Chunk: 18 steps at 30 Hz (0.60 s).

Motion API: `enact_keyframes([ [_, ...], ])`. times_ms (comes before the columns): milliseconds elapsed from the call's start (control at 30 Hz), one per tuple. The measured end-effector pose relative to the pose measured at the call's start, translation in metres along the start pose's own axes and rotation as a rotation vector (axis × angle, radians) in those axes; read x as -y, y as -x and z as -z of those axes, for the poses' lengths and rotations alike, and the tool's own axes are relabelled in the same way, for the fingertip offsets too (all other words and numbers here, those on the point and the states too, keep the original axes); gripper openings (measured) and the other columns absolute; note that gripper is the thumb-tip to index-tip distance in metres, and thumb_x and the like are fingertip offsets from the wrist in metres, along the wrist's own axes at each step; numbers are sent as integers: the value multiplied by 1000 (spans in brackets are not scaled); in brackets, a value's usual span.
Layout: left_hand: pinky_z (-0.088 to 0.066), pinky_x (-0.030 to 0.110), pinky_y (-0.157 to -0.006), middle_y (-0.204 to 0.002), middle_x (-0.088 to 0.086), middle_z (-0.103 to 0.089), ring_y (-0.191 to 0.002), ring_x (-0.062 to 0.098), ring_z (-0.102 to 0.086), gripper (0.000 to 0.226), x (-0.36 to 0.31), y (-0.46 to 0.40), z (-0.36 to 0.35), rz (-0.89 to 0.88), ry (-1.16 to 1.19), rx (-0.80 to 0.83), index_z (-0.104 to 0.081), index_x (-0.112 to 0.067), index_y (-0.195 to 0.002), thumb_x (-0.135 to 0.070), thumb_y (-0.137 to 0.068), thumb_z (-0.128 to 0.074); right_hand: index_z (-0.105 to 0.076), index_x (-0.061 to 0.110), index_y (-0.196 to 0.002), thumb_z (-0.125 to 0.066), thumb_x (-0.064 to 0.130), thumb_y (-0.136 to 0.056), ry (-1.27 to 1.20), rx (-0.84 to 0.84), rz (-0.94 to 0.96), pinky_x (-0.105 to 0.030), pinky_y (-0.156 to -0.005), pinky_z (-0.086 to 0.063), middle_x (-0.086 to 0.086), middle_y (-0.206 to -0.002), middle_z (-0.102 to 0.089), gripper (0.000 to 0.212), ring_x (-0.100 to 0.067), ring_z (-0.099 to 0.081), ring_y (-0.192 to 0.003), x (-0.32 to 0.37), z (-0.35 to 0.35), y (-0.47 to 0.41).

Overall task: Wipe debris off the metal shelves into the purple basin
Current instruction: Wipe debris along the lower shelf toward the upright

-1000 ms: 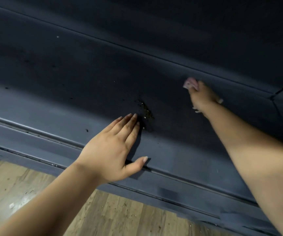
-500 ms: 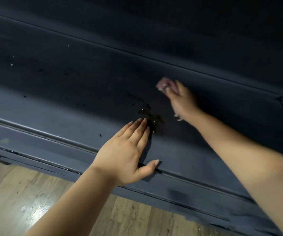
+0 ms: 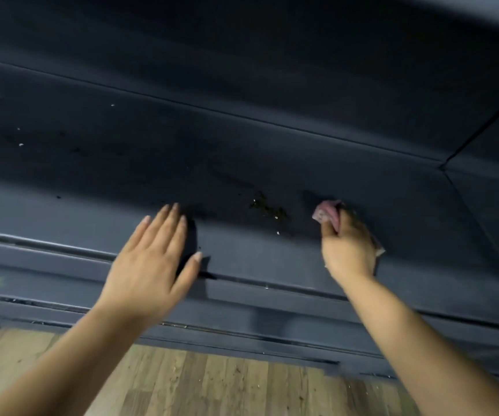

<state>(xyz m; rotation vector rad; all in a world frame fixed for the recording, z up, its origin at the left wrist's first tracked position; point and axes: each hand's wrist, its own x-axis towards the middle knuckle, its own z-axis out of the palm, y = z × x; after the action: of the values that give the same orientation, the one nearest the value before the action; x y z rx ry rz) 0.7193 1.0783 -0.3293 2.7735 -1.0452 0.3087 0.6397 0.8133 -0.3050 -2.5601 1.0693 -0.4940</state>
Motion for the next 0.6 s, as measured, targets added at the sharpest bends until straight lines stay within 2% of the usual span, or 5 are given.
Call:
enact_keyframes([
  [100,-8,29,-111,-133,26,-52,-125,38,-50,77,19,-1,-1,27,-18,21,-55,11,-125,-48,-101,-12,-62,7,-109,-35,29,-84,-2,-78,105,-38,-88,-41,-16,-111,-63,43,-35,-57,-105,58,-29,23],
  [167,-8,29,-111,-131,27,-53,-124,39,-51,77,19,-2,-3,9,-20,-8,-54,12,-125,-47,-101,-11,-62,7,-108,-40,25,-85,-53,-69,122,-39,-89,-40,-14,-111,-62,37,-34,-56,-105,98,-46,32],
  [367,-8,31,-113,-133,27,-52,-126,38,-49,76,21,-2,-9,-16,12,-30,-51,10,-130,-46,-101,-8,-42,11,-135,-40,24,-97,-82,254,204,-35,-110,-22,-9,-143,-41,40,-25,-34,-133,181,-71,44],
  [467,-10,32,-112,-132,29,-52,-125,40,-50,77,21,-3,-12,-25,4,-43,-52,13,-127,-46,-101,-10,-47,13,-124,-40,25,-97,-210,300,76,-39,-103,-33,-10,-132,-50,30,-29,-45,-124,175,-60,36],
  [600,-9,31,-112,-130,32,-52,-122,43,-52,79,23,-4,-12,-46,-20,-73,-53,16,-123,-47,-100,-11,-51,14,-119,-39,24,-98,-133,108,-34,-38,-92,-41,-11,-122,-57,26,-31,-53,-113,100,-26,16],
])
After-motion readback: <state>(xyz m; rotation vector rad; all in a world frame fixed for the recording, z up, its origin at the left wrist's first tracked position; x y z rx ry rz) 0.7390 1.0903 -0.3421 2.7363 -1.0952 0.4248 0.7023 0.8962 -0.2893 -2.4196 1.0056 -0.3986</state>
